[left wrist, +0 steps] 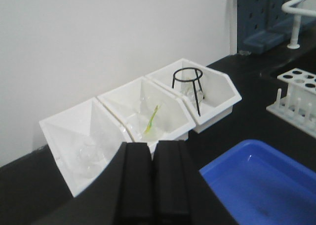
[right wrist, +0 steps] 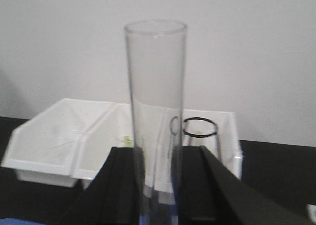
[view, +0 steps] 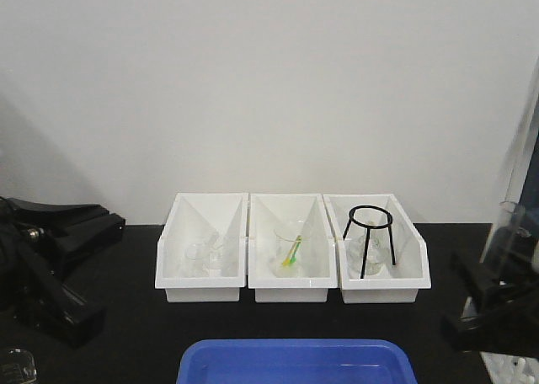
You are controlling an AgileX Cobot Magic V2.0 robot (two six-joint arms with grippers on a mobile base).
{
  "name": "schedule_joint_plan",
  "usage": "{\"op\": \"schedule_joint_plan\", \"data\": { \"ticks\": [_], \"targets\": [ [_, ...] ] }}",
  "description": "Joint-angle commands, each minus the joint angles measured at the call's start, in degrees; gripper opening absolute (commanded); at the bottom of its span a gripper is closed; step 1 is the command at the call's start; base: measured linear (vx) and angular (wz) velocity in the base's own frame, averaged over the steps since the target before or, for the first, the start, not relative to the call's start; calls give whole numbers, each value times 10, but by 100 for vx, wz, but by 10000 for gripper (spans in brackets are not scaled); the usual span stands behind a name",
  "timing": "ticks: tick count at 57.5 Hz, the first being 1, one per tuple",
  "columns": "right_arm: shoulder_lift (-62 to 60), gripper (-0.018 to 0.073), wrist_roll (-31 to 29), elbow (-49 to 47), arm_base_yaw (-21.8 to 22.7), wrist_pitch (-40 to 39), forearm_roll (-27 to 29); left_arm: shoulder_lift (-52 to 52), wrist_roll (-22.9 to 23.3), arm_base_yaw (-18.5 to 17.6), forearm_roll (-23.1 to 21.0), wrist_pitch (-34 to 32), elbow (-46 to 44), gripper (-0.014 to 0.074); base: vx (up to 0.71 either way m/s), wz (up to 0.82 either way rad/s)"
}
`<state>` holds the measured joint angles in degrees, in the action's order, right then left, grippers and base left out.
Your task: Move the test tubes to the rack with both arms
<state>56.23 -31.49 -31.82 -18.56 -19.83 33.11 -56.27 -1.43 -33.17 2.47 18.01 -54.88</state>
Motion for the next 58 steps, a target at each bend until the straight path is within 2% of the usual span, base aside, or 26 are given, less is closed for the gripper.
{"op": "schedule_joint_plan", "data": {
  "ticks": [1, 9, 16, 22, 32, 39, 46, 58],
  "targets": [
    [-6, -6, -14, -18, 75, -34, -9, 9, 0, 7, 9, -12, -16, -20, 0, 0],
    [-1, -6, -9, -18, 204, -31, -27, 9, 2, 8, 29, -21, 9, -20, 0, 0],
    [19, -6, 17, -18, 272, -31, -25, 9, 7, 8, 29, -29, 38, -20, 0, 0],
    [49, -6, 55, -18, 279, -62, -40, 9, 7, 8, 28, -41, 63, -20, 0, 0],
    [109, -6, 103, -18, 279, -115, -114, 9, 7, 8, 24, -55, 94, -20, 0, 0],
    [152, -6, 161, -20, 281, -163, -171, 9, 7, 8, 24, -59, 110, -20, 0, 0],
    [206, -6, 260, -37, 303, -186, -237, 9, 7, 8, 24, -59, 119, -20, 0, 0],
    [271, -6, 447, -79, 382, -212, -425, 9, 7, 8, 24, -59, 125, -20, 0, 0]
  ]
}}
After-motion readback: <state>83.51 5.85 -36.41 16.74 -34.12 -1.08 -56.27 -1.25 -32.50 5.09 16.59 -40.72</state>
